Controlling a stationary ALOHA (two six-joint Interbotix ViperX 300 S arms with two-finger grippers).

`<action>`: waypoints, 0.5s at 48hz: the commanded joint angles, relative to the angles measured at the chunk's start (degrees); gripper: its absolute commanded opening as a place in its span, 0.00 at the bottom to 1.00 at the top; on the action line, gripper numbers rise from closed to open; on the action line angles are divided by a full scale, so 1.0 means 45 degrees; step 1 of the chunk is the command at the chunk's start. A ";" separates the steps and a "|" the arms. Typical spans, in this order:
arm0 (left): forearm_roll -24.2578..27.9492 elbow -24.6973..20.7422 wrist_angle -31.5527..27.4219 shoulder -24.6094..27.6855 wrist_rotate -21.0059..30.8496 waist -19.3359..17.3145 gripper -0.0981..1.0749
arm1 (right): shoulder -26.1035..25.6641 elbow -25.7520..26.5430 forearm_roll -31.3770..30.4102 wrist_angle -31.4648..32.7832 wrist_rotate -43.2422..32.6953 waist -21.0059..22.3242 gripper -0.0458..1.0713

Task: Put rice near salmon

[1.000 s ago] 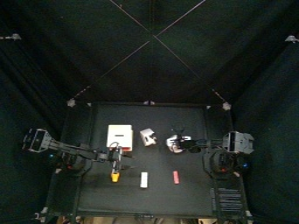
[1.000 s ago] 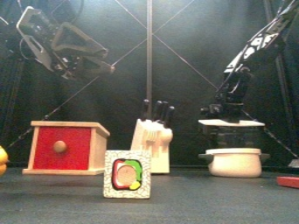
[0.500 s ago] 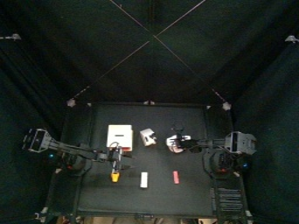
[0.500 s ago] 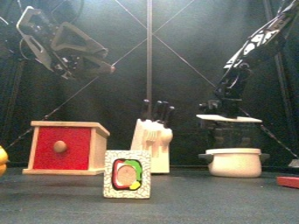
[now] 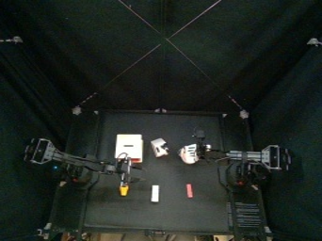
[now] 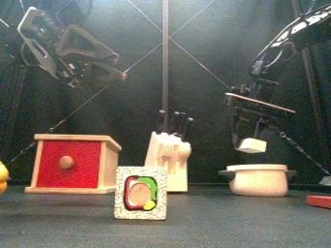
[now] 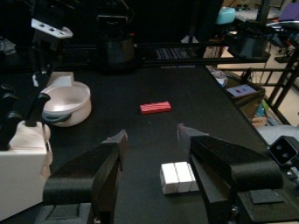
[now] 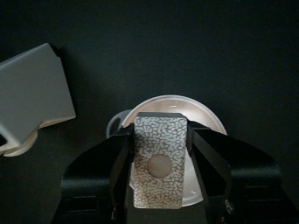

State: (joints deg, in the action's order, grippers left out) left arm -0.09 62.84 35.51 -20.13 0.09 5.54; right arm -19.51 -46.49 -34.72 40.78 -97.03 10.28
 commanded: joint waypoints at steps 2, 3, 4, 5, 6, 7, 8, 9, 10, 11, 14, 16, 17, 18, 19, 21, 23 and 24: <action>-0.0020 -0.0098 0.0059 -0.0156 0.0000 0.0020 0.82 | -0.0586 0.0176 0.0137 -0.0039 -0.0039 -0.0586 0.60; -0.0020 -0.0098 0.0059 -0.0176 0.0000 0.0020 0.82 | -0.0605 0.0176 0.0137 -0.0039 -0.0059 -0.0703 0.60; -0.0020 -0.0098 0.0059 -0.0176 0.0000 0.0020 0.82 | -0.0625 0.0195 0.0137 -0.0039 -0.0078 -0.0820 0.60; -0.0020 -0.0098 0.0059 -0.0176 0.0000 0.0020 0.82 | -0.0664 0.0215 0.0137 -0.0020 -0.0117 -0.0957 0.60; -0.0020 -0.0098 0.0059 -0.0156 0.0000 0.0020 0.82 | -0.0664 0.0234 0.0137 -0.0020 -0.0137 -0.1074 0.60; -0.0020 -0.0098 0.0059 -0.0176 0.0000 0.0020 0.82 | -0.0664 0.0254 0.0137 0.0000 -0.0137 -0.1172 0.60; -0.0020 -0.0098 0.0059 -0.0176 0.0000 0.0020 0.82 | -0.0664 0.0273 0.0137 0.0000 -0.0156 -0.1289 0.60; -0.0020 -0.0098 0.0059 -0.0176 0.0000 0.0020 0.82 | -0.0664 0.0293 0.0156 0.0020 -0.0156 -0.1387 0.60; -0.0020 -0.0098 0.0059 -0.0176 0.0000 0.0020 0.82 | -0.0664 0.0313 0.0176 0.0059 -0.0176 -0.1484 0.60; -0.0020 -0.0098 0.0059 -0.0176 0.0000 0.0020 0.82 | -0.0664 0.0332 0.0215 0.0098 -0.0176 -0.1582 0.60; -0.0020 -0.0098 0.0059 -0.0176 0.0000 0.0020 0.82 | -0.0605 0.0449 0.0391 0.0254 -0.0195 -0.1953 0.60; -0.0020 -0.0098 0.0059 -0.0176 0.0000 0.0020 0.82 | -0.0566 0.0508 0.0527 0.0371 -0.0195 -0.2207 0.60; -0.0039 -0.0098 0.0059 -0.0176 0.0020 0.0020 0.82 | -0.0527 0.0547 0.0566 0.0449 -0.0215 -0.2324 0.60; -0.0039 -0.0098 0.0059 -0.0176 0.0020 0.0020 0.82 | -0.0508 0.0586 0.0645 0.0527 -0.0234 -0.2461 0.60; -0.0059 -0.0098 0.0059 -0.0176 0.0000 0.0020 0.82 | -0.0469 0.0645 0.0723 0.0664 -0.0273 -0.2676 0.60; -0.0098 -0.0098 0.0039 -0.0176 0.0000 0.0020 0.82 | -0.0391 0.0723 0.0781 0.0762 -0.0313 -0.2949 0.60; -0.0156 -0.0098 0.0039 -0.0176 0.0000 0.0000 0.82 | -0.0293 0.0762 0.0762 0.0762 -0.0371 -0.3281 0.60; -0.0156 -0.0078 0.0039 -0.0176 0.0000 0.0020 0.82 | -0.0234 0.0801 0.0762 0.0762 -0.0410 -0.3438 0.60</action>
State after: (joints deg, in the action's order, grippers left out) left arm -0.44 63.11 35.51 -20.65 0.18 5.54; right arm -20.65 -44.65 -31.29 44.03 -98.53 -2.55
